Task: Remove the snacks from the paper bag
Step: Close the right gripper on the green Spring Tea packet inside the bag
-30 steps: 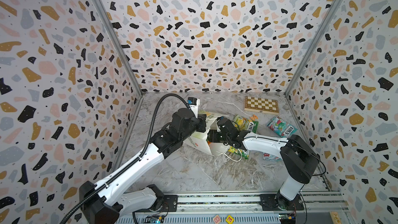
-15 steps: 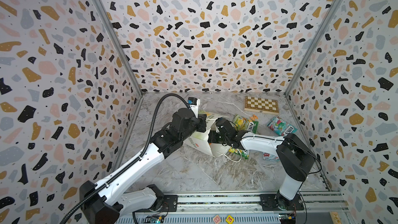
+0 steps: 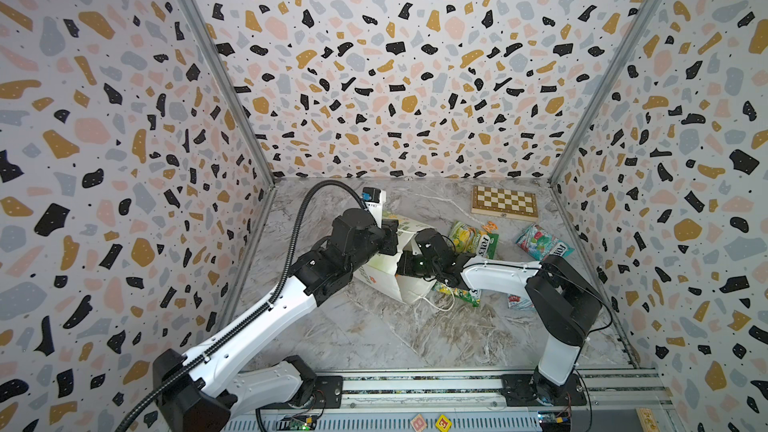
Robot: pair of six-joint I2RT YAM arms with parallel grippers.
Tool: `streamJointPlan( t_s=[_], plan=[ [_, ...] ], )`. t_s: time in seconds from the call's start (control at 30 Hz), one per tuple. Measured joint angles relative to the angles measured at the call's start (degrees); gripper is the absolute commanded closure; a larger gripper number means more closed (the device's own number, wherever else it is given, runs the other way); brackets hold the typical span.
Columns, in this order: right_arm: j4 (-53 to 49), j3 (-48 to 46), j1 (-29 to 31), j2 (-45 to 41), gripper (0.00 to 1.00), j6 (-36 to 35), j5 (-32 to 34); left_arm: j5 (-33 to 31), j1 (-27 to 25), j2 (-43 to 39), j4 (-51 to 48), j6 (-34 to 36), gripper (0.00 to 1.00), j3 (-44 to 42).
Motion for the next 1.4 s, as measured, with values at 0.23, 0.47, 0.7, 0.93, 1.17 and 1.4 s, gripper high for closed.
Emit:
streamJointPlan(
  t_s=[0.23, 0.47, 0.7, 0.93, 1.17, 1.4],
  plan=[
    [1.0, 0.0, 0.1, 0.6, 0.48, 1.8, 0.1, 0.0, 0.0, -0.3, 0.0, 0.0, 1.0, 0.0],
    [0.7, 0.0, 0.2, 0.6, 0.47, 2.6, 1.6, 0.1, 0.0, -0.3, 0.0, 0.0, 1.0, 0.0],
    [-0.2, 0.0, 0.2, 0.6, 0.45, 3.5, 2.2, 1.0, 0.0, -0.3, 0.0, 0.0, 1.0, 0.1],
    [-0.5, 0.0, 0.2, 0.6, 0.45, 4.0, 2.6, 3.1, 0.0, 0.4, 0.1, -0.1, 1.0, 1.4],
    [2.2, 0.1, 0.2, 2.6, 0.46, 5.5, 1.0, 6.1, 0.0, 1.4, 1.3, -0.5, 1.0, 2.7],
    [5.2, 0.2, 0.2, 4.6, 0.48, 7.7, -0.3, 9.8, 0.0, 2.5, 2.1, -1.4, 1.0, 3.3]
  ],
)
